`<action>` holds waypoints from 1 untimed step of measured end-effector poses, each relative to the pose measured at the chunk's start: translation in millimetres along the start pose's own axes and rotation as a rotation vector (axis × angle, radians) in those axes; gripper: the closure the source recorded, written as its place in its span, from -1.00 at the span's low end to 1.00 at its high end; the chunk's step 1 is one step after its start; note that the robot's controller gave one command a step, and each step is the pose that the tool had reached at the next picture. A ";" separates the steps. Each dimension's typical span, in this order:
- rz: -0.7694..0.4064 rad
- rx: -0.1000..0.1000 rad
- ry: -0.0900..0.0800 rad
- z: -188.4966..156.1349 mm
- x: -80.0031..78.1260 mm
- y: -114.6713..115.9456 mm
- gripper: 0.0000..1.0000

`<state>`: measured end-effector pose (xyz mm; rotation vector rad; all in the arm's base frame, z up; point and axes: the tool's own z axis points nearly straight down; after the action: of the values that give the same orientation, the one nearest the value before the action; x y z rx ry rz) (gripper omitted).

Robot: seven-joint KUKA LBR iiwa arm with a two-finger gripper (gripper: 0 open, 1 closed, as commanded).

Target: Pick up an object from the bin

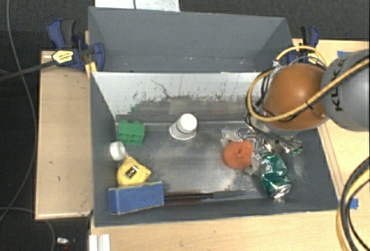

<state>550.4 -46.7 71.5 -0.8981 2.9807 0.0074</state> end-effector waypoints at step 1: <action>-0.245 -0.002 -0.005 0.9 -1.5 -26.4 1.00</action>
Offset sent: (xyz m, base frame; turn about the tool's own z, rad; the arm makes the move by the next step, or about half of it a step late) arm 0.0000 0.0000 0.0000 0.0000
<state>566.3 -67.9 70.7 -1.2536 2.8446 0.0078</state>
